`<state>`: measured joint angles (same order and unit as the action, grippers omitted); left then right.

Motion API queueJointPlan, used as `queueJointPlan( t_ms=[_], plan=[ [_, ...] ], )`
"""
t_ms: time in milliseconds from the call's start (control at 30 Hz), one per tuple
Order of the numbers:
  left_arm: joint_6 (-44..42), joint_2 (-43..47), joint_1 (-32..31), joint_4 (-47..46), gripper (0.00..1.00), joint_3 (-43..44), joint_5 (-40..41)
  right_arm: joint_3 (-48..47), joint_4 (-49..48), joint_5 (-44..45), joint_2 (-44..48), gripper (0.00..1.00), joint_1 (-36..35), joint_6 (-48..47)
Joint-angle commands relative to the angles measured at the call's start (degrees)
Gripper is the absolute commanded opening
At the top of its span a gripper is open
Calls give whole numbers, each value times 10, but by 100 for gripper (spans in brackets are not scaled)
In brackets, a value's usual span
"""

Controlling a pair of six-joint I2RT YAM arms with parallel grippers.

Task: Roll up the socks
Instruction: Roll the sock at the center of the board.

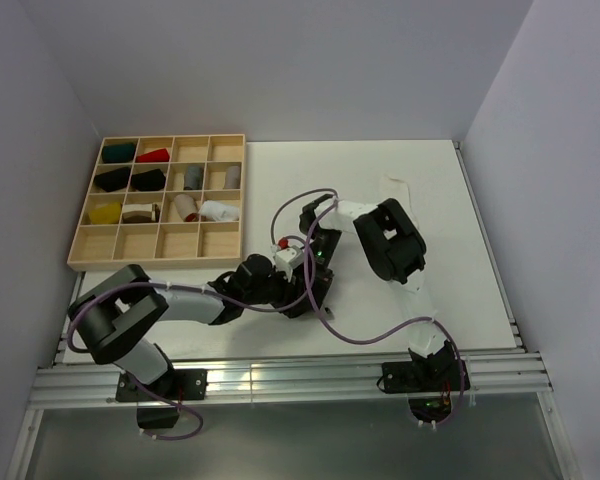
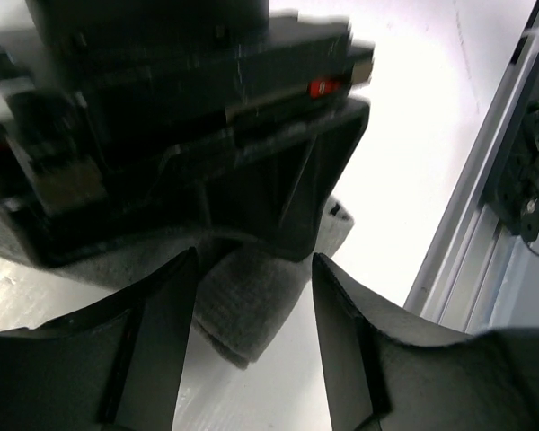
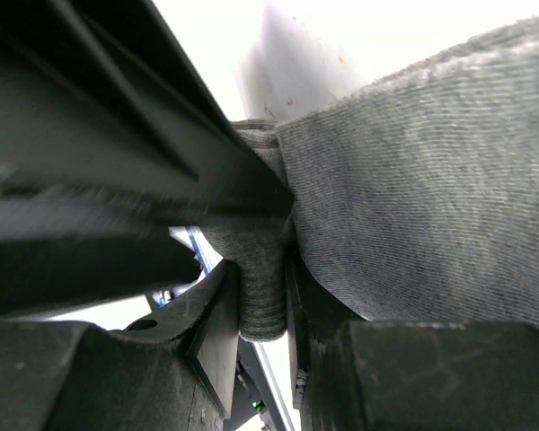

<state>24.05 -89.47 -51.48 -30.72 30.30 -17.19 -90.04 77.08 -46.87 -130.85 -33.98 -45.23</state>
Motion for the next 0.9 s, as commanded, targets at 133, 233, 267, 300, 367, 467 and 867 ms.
queueJointPlan(
  t_ms=[133, 233, 267, 300, 367, 467, 867],
  plan=[
    [-12, -31, -4, -20, 54, 16, -39, -10, -47, 72, -27, 20, 23, -6],
    [-10, -36, -4, -12, 53, 21, -43, -7, -49, 74, -24, 20, 26, -6],
    [-9, -37, -4, -12, 52, 22, -43, -7, -51, 77, -24, 20, 28, -6],
    [-8, -38, -4, -13, 50, 22, -44, -4, -54, 80, -22, 20, 27, -5],
    [-2, -39, -4, -8, 44, 23, -43, 5, -65, 86, -20, 20, 27, 1],
    [6, -47, -4, -6, 27, 23, -39, 12, -78, 88, -5, 24, 28, 12],
    [86, -89, 21, -55, 0, -9, -64, 52, -143, 23, 116, 48, 67, 44]
  ],
)
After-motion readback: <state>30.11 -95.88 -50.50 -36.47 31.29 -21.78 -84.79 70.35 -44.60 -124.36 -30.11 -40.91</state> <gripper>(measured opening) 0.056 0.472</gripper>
